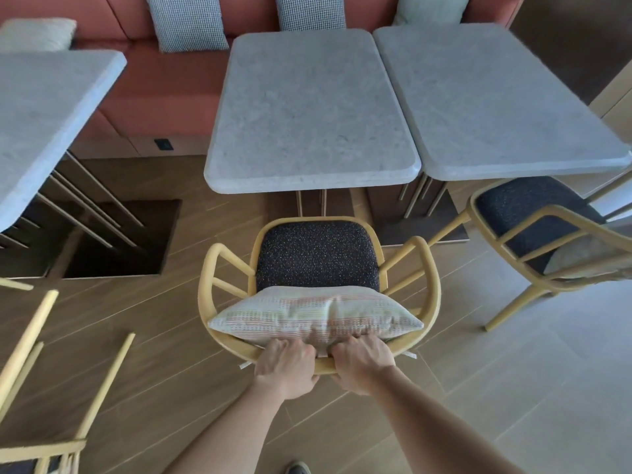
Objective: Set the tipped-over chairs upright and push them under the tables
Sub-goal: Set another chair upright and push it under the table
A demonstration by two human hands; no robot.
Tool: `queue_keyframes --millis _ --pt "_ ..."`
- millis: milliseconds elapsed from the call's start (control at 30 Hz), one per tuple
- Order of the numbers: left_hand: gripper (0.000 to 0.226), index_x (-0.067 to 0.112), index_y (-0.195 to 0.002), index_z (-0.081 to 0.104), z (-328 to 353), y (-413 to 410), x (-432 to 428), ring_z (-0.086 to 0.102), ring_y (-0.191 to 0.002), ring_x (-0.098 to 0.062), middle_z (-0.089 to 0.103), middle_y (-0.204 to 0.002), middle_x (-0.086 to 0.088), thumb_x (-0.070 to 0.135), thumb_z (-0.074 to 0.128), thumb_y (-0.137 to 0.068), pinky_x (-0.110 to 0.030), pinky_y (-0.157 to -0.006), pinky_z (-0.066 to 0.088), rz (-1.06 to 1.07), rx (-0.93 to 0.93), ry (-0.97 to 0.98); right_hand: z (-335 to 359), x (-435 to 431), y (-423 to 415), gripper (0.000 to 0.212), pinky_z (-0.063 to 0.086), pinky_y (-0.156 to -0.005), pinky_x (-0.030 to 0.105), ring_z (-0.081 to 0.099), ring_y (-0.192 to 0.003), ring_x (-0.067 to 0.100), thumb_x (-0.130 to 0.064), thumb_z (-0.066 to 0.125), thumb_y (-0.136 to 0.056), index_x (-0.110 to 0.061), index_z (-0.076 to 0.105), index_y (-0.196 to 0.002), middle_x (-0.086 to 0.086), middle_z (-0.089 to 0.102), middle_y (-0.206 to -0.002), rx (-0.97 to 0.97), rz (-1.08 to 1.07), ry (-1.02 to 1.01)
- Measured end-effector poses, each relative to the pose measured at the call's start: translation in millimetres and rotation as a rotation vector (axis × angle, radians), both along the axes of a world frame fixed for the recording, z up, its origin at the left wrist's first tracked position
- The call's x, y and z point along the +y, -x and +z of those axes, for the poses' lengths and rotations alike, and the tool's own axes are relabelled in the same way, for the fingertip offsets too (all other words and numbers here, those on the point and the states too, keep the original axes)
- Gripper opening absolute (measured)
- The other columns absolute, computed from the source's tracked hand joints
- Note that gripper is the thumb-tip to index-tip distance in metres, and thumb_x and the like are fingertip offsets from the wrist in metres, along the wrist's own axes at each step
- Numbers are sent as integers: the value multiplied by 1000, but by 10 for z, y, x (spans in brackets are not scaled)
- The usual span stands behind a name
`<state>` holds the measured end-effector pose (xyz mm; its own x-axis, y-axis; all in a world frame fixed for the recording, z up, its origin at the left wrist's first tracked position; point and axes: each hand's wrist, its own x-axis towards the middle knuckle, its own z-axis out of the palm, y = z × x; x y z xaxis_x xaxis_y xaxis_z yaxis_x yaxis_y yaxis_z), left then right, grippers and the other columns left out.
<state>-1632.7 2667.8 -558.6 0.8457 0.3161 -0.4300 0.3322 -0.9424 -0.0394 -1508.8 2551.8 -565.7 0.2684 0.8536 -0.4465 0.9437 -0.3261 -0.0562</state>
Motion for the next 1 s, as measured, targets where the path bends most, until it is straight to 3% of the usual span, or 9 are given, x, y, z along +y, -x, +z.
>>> queue_keyframes --millis 400,533,600,700,767,833,900,1000 --pt "37 24 -111 74 -8 30 39 75 -93 -26 77 -102 -4 55 57 -98 -39 -79 55 -57 -30 -75 -27 -6 0 37 52 -86 41 74 -96 33 -47 49 -100 -21 73 -113 6 78 -104 -21 35 -53" --pt "57 30 -119 72 95 71 3 74 -102 -25 75 -112 0 75 51 -91 -41 -87 56 32 -56 61 84 -118 -67 58 47 -78 36 71 -99 28 -70 50 -93 -24 66 -125 1 75 -113 111 58 -106" --pt "75 33 -120 70 287 87 -17 72 -102 -17 72 -115 11 90 36 -85 -39 -86 59 149 -206 278 296 -267 -212 67 58 -83 36 73 -95 19 -79 51 -85 -30 64 -129 -4 76 -113 397 -59 -209" --pt "75 40 -117 65 735 -122 -175 71 -108 -8 69 -119 20 94 26 -86 -37 -92 57 478 -750 629 689 -630 -667 71 60 -96 32 73 -104 0 -78 56 -80 -28 69 -129 -11 76 -122 880 -504 -650" --pt "63 43 -128 61 1049 -465 -358 67 -120 -14 69 -131 11 85 32 -90 -39 -103 52 694 -1079 889 969 -929 -1116 70 58 -101 32 72 -115 8 -73 57 -85 -22 68 -133 -9 74 -129 1149 -806 -967" --pt "66 45 -136 58 1428 -959 -675 67 -124 -21 68 -138 6 81 32 -88 -39 -103 51 797 -1294 1089 1324 -1361 -1643 65 52 -108 38 70 -123 17 -69 49 -94 -23 61 -139 -6 70 -136 1412 -1001 -1190" --pt "69 44 -140 57 1733 -1422 -1031 67 -127 -21 68 -141 7 81 34 -86 -38 -101 51 777 -1410 1232 1629 -1810 -2082 65 47 -114 41 68 -128 18 -67 39 -101 -25 54 -148 -5 66 -143 1539 -1080 -1336" --pt "66 44 -138 56 2080 -2146 -1793 67 -128 -19 69 -139 8 78 38 -85 -38 -104 50 661 -1445 1331 2134 -2632 -2612 61 44 -115 39 62 -135 18 -63 32 -107 -28 48 -154 -6 60 -151 1413 -1061 -1457"
